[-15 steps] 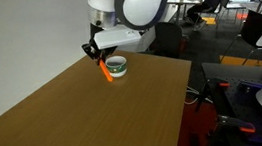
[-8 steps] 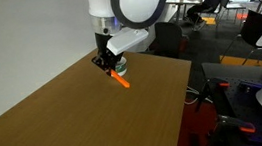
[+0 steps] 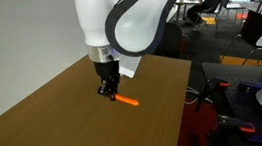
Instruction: Pick up the orange marker from the mug and put it on the table.
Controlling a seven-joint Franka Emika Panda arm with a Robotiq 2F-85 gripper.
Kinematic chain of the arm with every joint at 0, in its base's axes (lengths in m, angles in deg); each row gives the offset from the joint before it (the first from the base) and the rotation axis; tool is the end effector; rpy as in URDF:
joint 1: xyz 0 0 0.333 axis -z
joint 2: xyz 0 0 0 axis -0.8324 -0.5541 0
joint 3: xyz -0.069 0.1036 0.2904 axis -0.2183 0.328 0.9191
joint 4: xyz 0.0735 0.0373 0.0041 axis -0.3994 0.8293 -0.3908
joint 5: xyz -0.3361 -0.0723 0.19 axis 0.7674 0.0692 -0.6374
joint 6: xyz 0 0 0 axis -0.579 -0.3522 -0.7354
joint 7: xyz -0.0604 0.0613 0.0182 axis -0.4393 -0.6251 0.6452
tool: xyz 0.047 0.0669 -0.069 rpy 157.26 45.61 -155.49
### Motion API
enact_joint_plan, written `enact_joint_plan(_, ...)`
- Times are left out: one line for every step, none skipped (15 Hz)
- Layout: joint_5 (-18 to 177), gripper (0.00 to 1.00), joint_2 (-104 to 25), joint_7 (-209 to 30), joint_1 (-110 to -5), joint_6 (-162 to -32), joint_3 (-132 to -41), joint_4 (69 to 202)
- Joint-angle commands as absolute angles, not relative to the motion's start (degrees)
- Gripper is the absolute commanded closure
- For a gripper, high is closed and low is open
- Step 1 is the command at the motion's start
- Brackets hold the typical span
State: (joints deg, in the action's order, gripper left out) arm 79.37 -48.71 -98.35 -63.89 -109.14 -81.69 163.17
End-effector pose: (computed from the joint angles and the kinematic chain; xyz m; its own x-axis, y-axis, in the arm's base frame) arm 0.5790 0.0876 0.2071 0.9985 -0.0494 0.0238 -0.0497 -0.9987 0.0115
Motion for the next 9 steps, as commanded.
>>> enact_joint_plan(78.14,0.95,-52.35,-87.65,-61.94,-105.57,-78.08,159.48)
enact_joint_plan(78.71,0.95,-53.21,-85.16,-61.92,-105.2,-77.51,159.01)
enact_joint_plan(78.99,0.95,-54.11,-82.79,-61.85,-104.85,-76.91,158.45)
enact_joint_plan(79.73,0.95,-54.72,-81.0,-62.2,-104.46,-76.7,158.08)
enact_joint_plan(80.21,0.95,-55.34,-79.42,-62.45,-104.24,-76.46,157.74)
enact_joint_plan(80.67,0.95,-55.93,-78.03,-62.69,-104.09,-76.28,157.39)
enact_joint_plan(80.95,0.95,-56.53,-76.99,-62.84,-103.84,-76.03,156.96)
enact_joint_plan(81.33,0.95,-57.15,-76.04,-63.02,-103.61,-75.9,156.54)
enact_joint_plan(81.83,0.95,-57.74,-75.15,-63.21,-103.27,-75.83,156.14)
